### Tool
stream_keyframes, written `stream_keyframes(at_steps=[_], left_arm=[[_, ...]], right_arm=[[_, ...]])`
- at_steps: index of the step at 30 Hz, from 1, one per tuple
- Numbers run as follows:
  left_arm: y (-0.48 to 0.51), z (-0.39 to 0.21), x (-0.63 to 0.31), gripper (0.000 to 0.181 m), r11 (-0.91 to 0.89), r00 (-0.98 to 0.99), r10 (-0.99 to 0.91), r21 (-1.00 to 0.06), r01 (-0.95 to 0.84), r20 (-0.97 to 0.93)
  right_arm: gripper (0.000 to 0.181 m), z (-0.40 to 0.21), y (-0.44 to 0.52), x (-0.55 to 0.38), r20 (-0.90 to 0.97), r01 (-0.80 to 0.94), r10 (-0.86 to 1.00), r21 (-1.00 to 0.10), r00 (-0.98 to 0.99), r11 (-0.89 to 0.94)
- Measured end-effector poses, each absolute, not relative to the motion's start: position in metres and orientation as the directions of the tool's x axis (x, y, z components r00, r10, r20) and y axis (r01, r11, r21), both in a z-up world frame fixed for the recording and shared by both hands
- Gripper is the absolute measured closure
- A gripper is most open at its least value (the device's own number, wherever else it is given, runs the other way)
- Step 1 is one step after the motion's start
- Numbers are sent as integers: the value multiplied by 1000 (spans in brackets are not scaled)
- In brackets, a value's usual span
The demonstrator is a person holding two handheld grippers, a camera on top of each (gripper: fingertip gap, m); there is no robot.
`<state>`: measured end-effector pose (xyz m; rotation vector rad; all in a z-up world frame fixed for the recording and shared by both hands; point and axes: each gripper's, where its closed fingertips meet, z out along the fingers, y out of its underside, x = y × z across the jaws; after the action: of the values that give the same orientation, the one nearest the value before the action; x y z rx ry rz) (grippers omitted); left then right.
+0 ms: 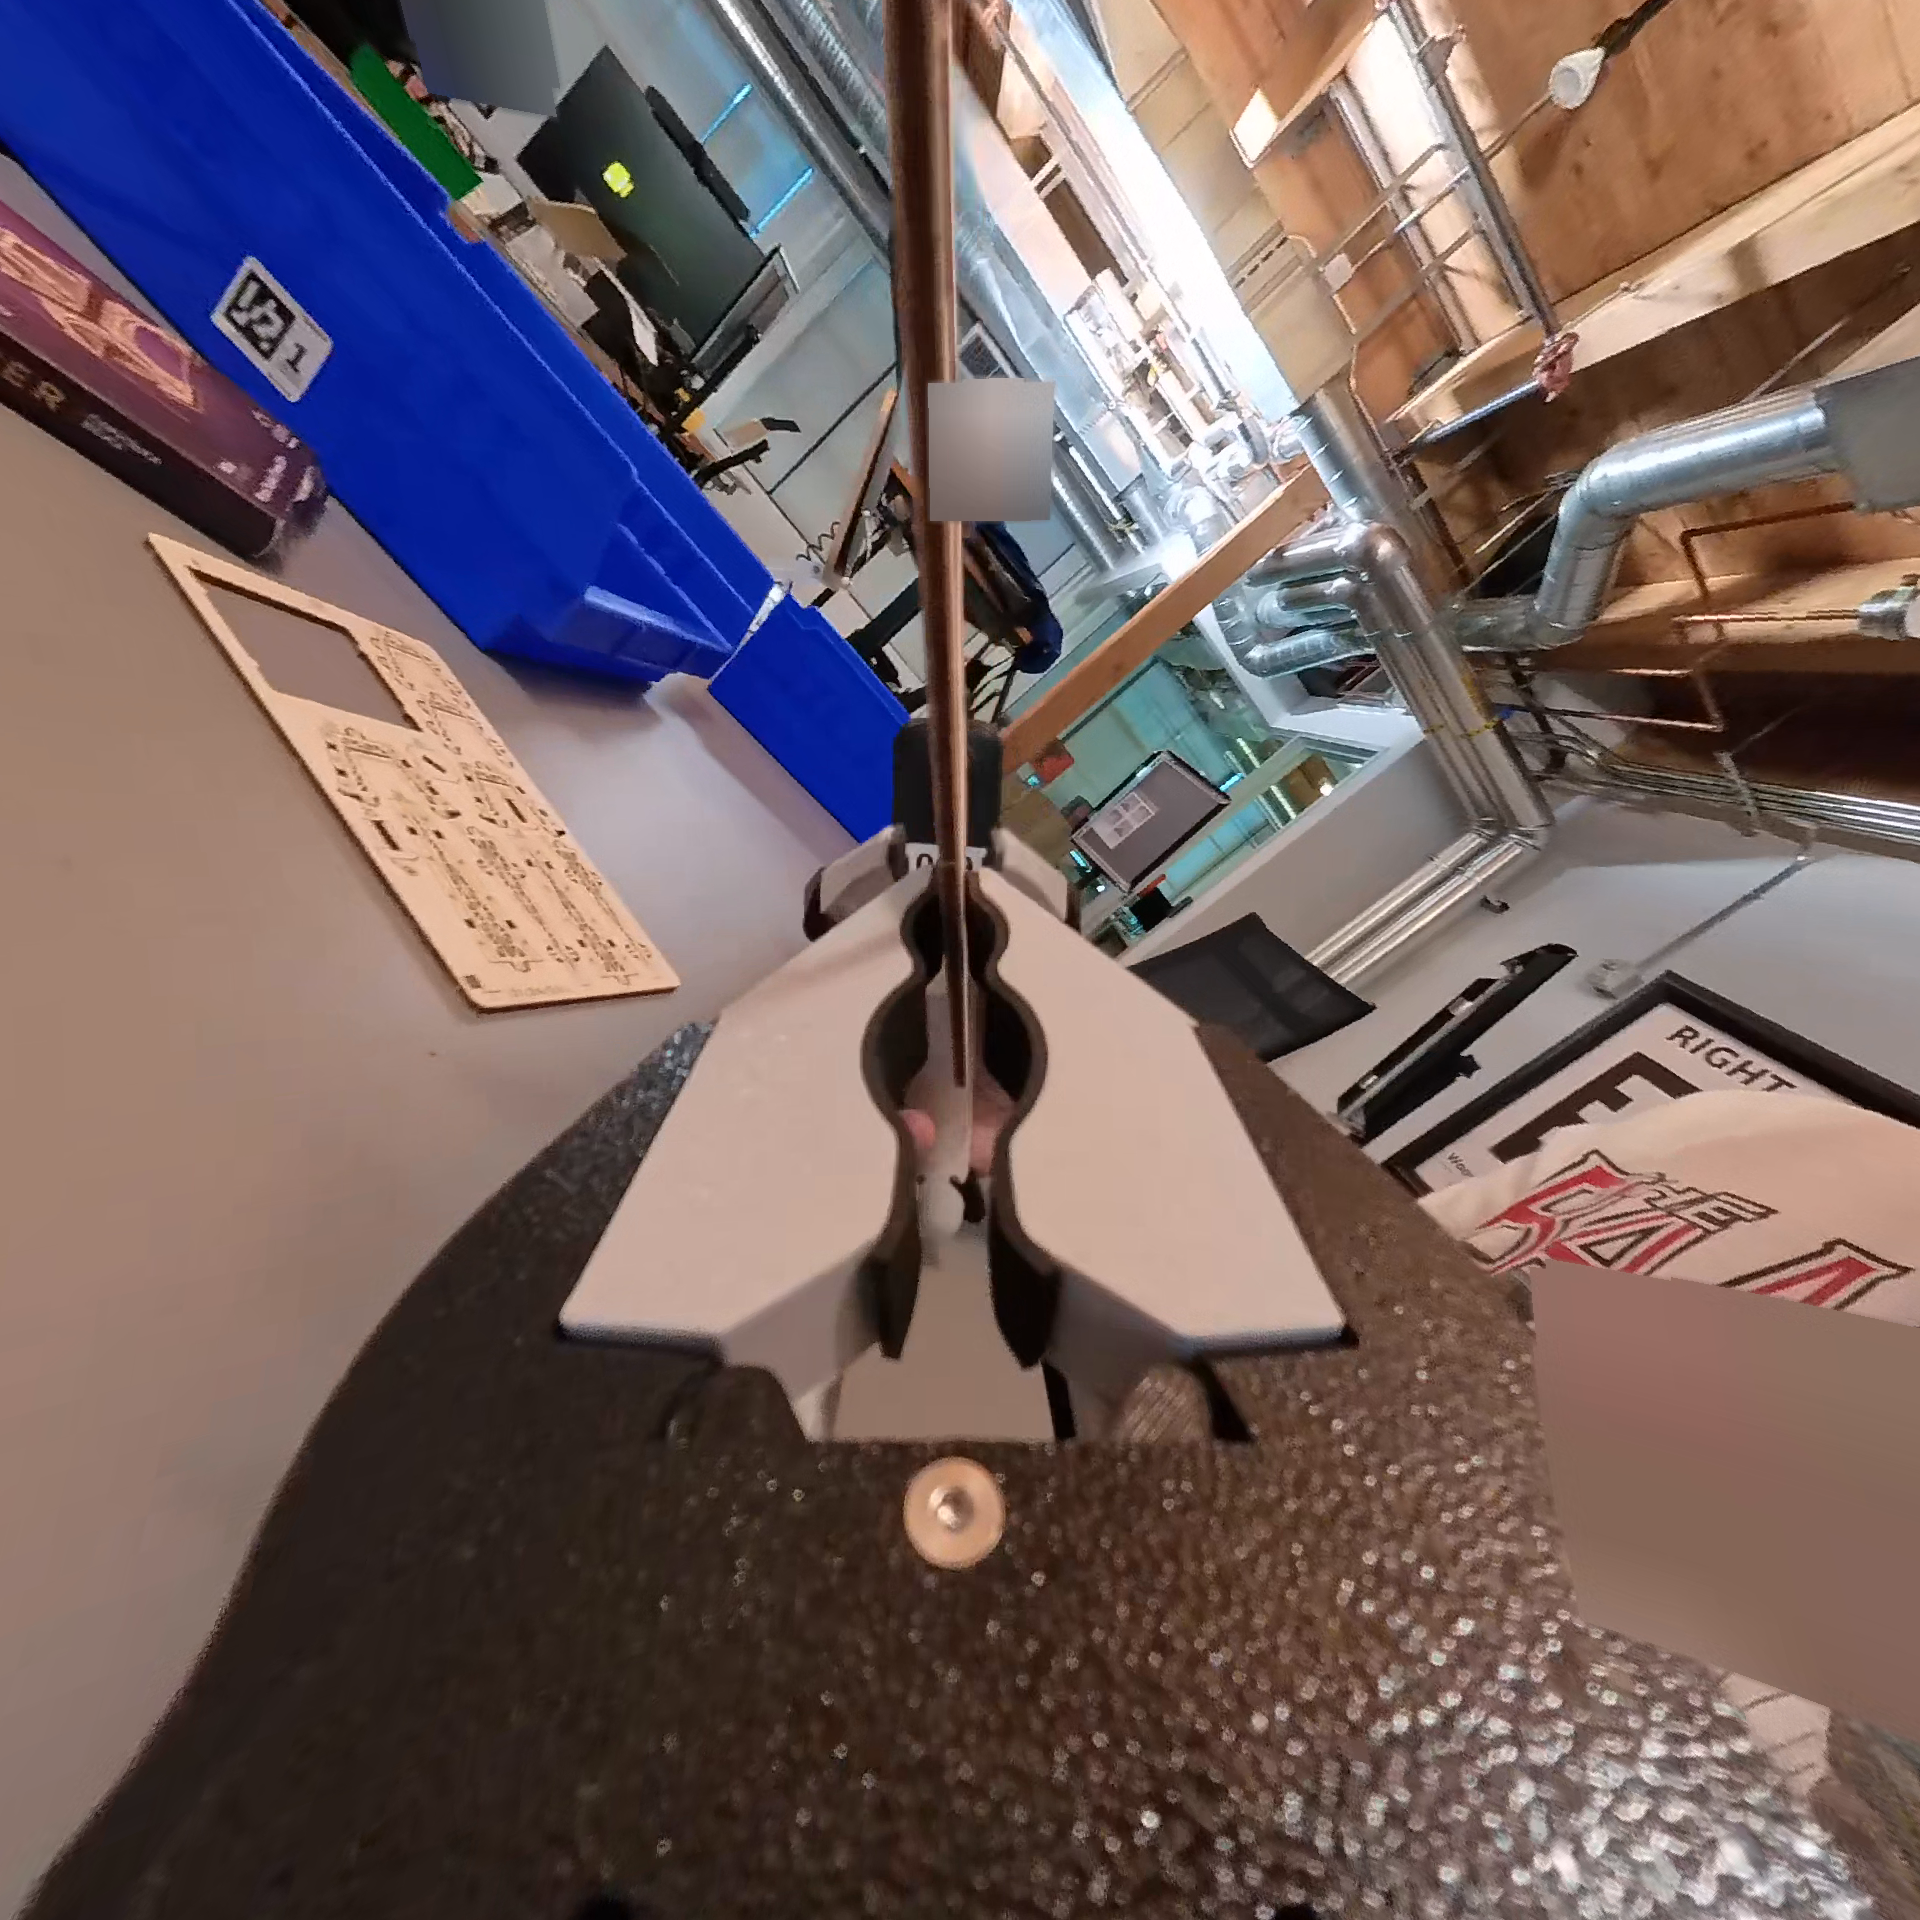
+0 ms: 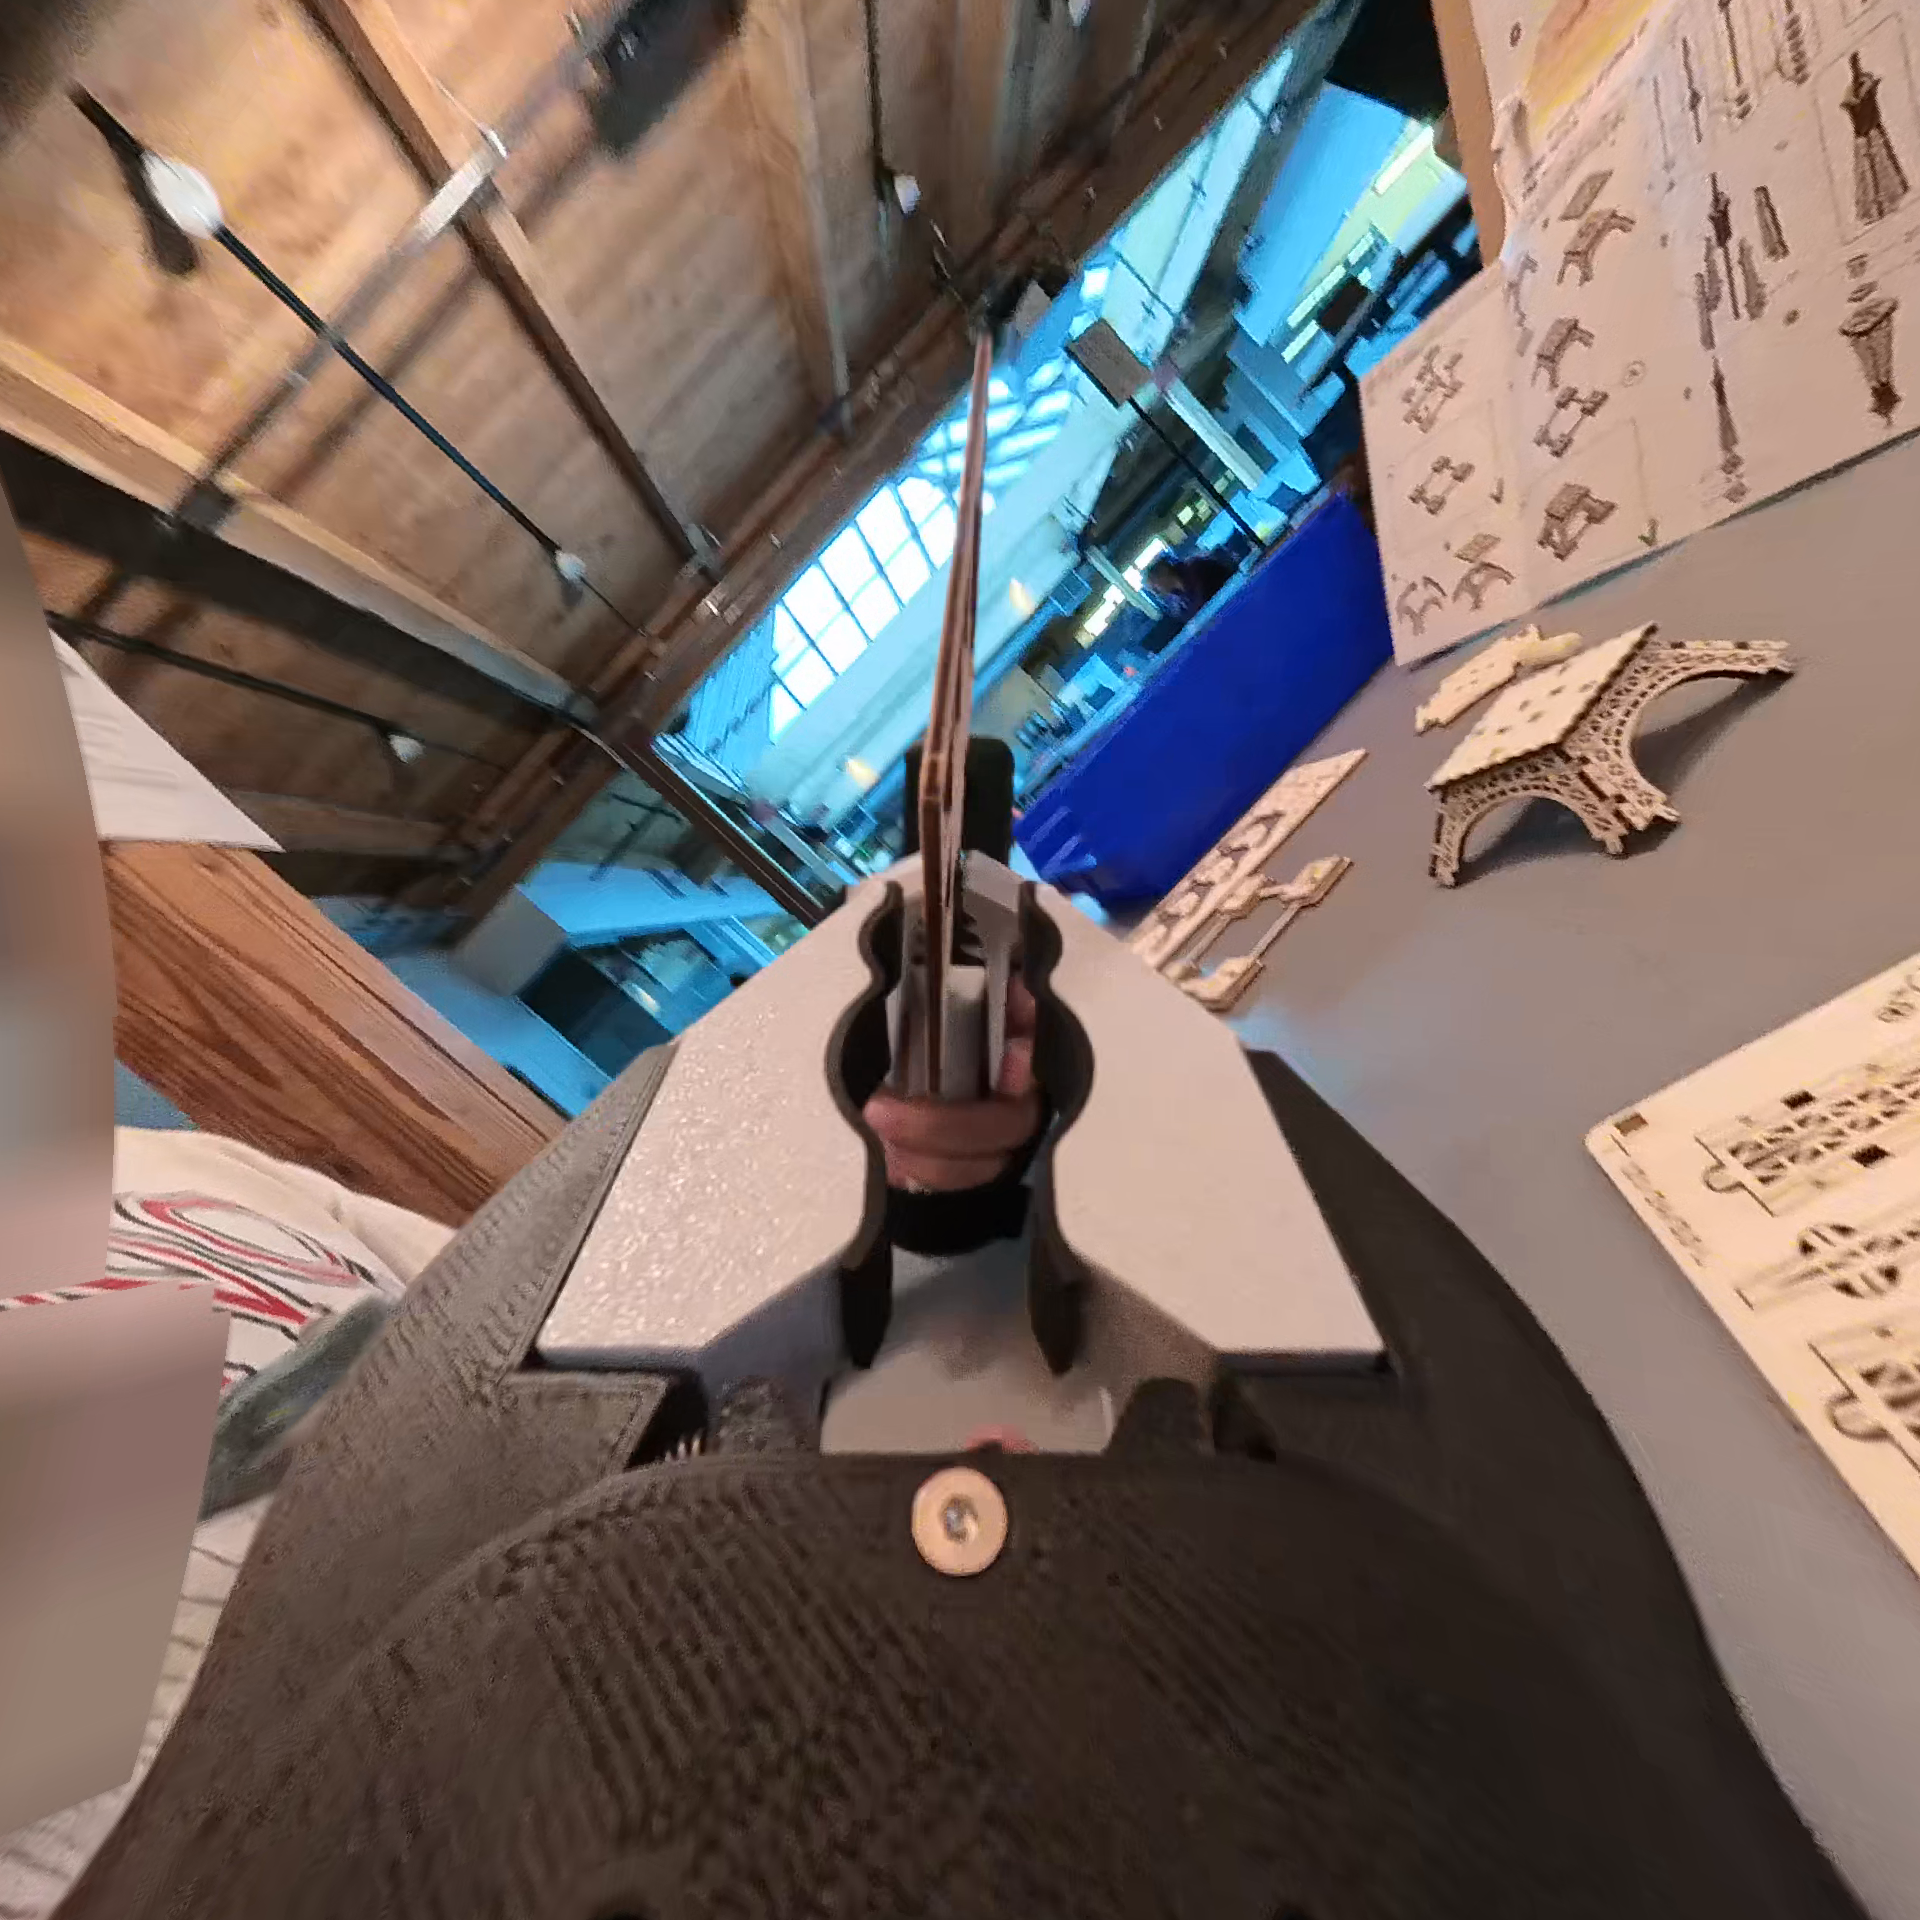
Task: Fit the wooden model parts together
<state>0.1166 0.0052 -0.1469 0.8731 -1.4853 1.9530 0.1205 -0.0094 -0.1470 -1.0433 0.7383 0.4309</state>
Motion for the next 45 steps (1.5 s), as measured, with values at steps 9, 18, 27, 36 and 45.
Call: stream_keyframes(at_steps=[9,18,27,36,45], left_arm=[[9,-158,128,167,-206,-670,-79,-670,-713,738],[7,-160,137,181,-221,-665,-122,-673,-705,737],[1,-151,139,181,-211,-655,-73,-654,-727,752],[9,-177,146,159,-113,-742,-366,-819,-563,561],[2,-177,135,173,-160,-736,-324,-802,-576,594]], right_arm=[[180,-146,2,142,-734,-635,-9,-594,679,494],[179,-143,-6,162,-785,-571,-23,-470,619,673],[179,-142,11,149,-705,-598,-24,-618,709,511],[181,-149,1,164,-733,-557,-111,-597,671,577],[181,-151,17,154,-677,-540,-142,-681,722,495]])
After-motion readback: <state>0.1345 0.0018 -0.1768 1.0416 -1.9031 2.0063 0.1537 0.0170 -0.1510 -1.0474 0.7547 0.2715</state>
